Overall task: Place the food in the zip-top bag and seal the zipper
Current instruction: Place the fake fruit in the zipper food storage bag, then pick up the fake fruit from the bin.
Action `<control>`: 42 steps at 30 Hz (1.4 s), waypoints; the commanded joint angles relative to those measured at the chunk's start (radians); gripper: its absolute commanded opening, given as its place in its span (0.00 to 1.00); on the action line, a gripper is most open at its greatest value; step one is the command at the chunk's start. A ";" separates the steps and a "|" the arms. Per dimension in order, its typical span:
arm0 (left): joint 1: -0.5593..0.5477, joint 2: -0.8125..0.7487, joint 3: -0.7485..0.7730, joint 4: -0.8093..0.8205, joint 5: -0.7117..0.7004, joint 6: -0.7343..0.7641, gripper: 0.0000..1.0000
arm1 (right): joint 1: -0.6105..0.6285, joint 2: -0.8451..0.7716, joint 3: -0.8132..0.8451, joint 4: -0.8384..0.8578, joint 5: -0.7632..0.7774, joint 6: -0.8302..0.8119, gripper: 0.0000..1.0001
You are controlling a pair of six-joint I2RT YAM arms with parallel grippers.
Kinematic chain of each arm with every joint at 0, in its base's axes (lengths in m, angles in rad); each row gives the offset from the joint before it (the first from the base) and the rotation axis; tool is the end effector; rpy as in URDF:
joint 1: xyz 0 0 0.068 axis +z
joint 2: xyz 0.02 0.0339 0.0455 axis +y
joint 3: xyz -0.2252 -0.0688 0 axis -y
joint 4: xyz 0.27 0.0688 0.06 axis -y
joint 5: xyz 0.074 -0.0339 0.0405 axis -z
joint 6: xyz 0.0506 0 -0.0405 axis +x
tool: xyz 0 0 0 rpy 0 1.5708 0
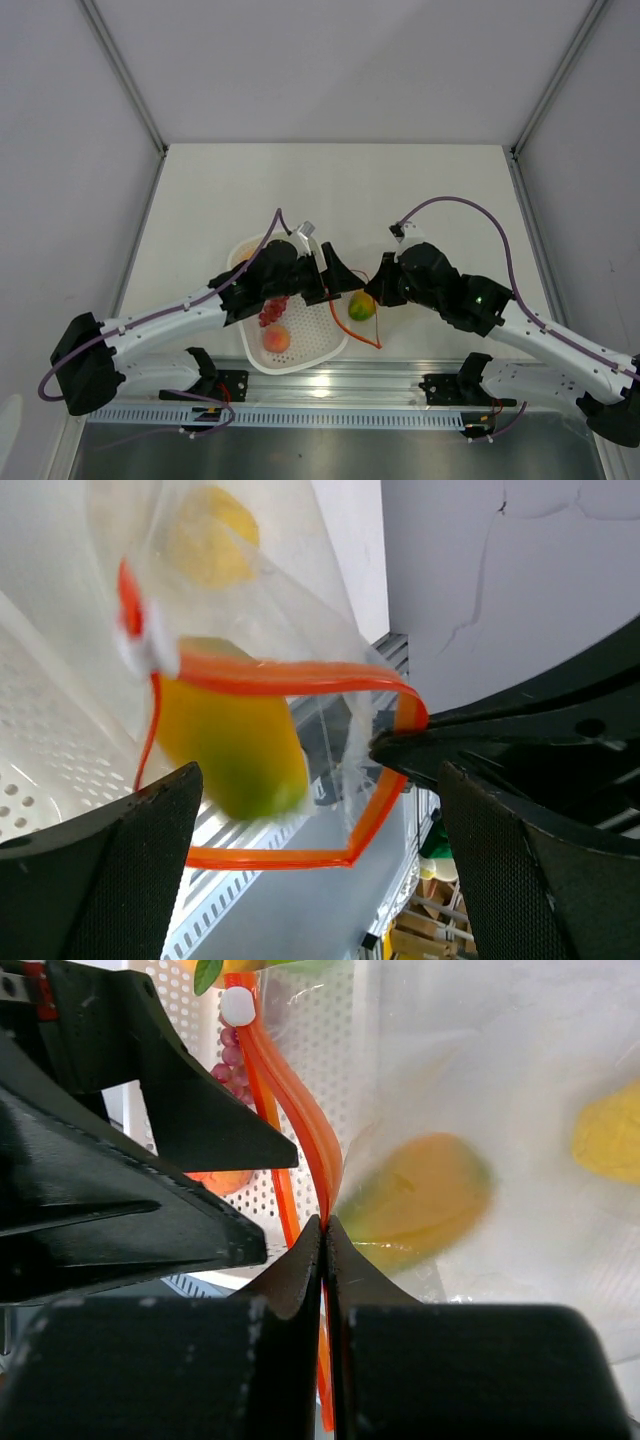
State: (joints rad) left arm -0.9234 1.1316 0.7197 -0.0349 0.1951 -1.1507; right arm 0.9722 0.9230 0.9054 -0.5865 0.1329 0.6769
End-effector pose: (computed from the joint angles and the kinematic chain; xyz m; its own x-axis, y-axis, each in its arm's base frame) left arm 0.1774 -0.2509 0.2108 -0.9170 -0.2723 -0.2913 0.1242 0.4991 -0.8576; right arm 0.1505 0.2088 0.2778 -0.7239 0.0405 -0.6887 -0.3899 0.7995 0.4568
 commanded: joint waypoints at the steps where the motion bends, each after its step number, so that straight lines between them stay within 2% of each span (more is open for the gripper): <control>1: 0.003 -0.046 0.014 0.012 -0.029 0.017 0.99 | 0.006 -0.006 0.027 0.007 0.034 0.004 0.00; 13: 0.003 -0.239 -0.049 -0.029 -0.101 0.109 0.99 | 0.005 0.004 0.039 -0.026 0.071 -0.004 0.00; 23: 0.050 -0.391 -0.042 -0.328 -0.261 0.232 0.99 | 0.006 0.028 0.033 -0.049 0.099 -0.005 0.00; 27: 0.151 -0.421 -0.048 -0.431 -0.267 0.249 1.00 | 0.005 0.036 0.027 -0.045 0.100 -0.005 0.00; 32: 0.320 -0.386 -0.040 -0.506 -0.174 0.269 0.99 | 0.005 0.056 0.027 -0.039 0.103 -0.007 0.00; 42: 0.478 -0.268 0.003 -0.516 -0.149 0.292 0.99 | 0.003 0.091 0.029 -0.039 0.109 -0.016 0.00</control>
State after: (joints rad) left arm -0.4889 0.8452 0.6754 -0.5465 0.0208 -0.8871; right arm 0.9733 1.0080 0.9054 -0.6331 0.2058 0.6762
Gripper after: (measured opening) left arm 0.994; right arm 0.006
